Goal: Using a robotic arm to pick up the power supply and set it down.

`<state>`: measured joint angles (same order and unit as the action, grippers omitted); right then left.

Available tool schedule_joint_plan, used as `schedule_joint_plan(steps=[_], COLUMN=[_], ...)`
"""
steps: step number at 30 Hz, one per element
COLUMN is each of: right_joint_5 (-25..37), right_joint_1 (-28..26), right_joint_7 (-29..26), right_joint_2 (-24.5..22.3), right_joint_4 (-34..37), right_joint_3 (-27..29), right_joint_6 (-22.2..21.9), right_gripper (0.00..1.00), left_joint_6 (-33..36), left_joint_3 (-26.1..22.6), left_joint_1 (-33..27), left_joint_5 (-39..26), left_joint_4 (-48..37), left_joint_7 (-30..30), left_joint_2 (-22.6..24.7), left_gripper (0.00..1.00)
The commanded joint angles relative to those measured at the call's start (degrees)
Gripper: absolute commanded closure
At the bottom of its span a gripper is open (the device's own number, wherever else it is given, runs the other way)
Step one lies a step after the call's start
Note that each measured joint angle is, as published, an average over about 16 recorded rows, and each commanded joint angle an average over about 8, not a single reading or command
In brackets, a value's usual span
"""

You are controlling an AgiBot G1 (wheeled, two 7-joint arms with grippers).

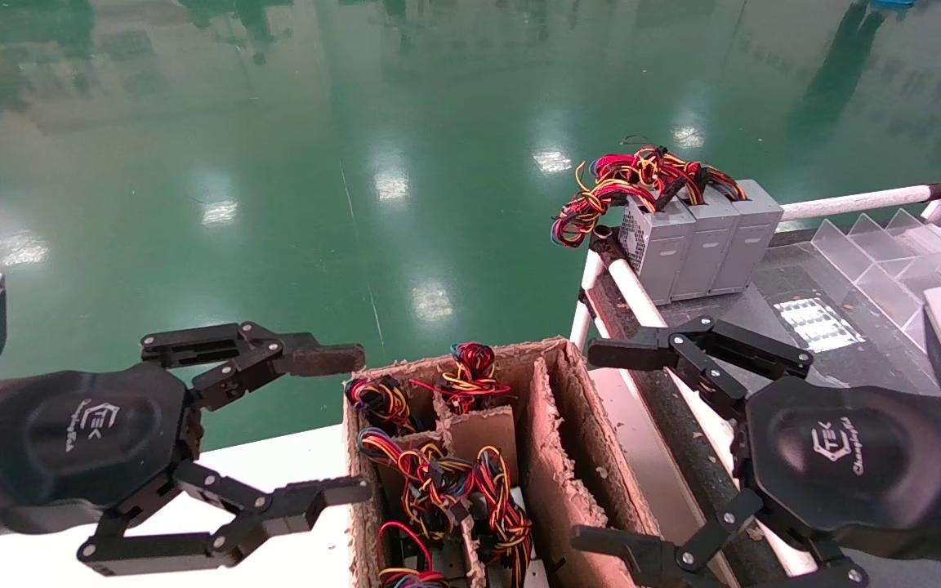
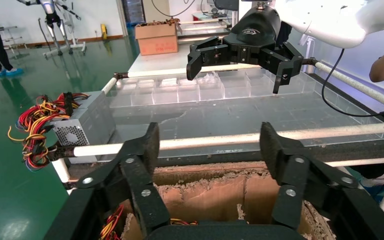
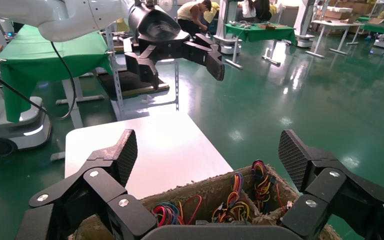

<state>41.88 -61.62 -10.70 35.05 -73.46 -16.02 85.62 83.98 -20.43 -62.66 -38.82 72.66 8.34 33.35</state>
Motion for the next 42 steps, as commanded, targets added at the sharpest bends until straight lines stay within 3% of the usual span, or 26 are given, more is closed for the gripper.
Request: schedule_joint_plan(steps=[1, 23, 25, 32, 33, 42], right_joint_5=[0.0, 0.0, 0.0, 0.0, 0.0, 0.0], right_joint_1=[0.0, 0.0, 0.0, 0.0, 0.0, 0.0], right_joint_7=[0.0, 0.0, 0.0, 0.0, 0.0, 0.0], right_joint_2=[0.0, 0.0, 0.0, 0.0, 0.0, 0.0], right_joint_4=[0.0, 0.0, 0.0, 0.0, 0.0, 0.0], right_joint_3=[0.0, 0.0, 0.0, 0.0, 0.0, 0.0], right_joint_6=[0.0, 0.0, 0.0, 0.0, 0.0, 0.0], right_gripper=[0.00, 0.00, 0.00, 0.00, 0.00, 0.00], left_joint_6=[0.0, 0.0, 0.0, 0.0, 0.0, 0.0], left_joint_3=[0.0, 0.0, 0.0, 0.0, 0.0, 0.0], left_joint_1=[0.0, 0.0, 0.0, 0.0, 0.0, 0.0], left_joint_5=[0.0, 0.0, 0.0, 0.0, 0.0, 0.0], left_joint_4=[0.0, 0.0, 0.0, 0.0, 0.0, 0.0], left_joint_7=[0.0, 0.0, 0.0, 0.0, 0.0, 0.0], left_joint_2=[0.0, 0.0, 0.0, 0.0, 0.0, 0.0], left_gripper=[1.00, 1.00, 0.90, 0.05, 0.00, 0.00])
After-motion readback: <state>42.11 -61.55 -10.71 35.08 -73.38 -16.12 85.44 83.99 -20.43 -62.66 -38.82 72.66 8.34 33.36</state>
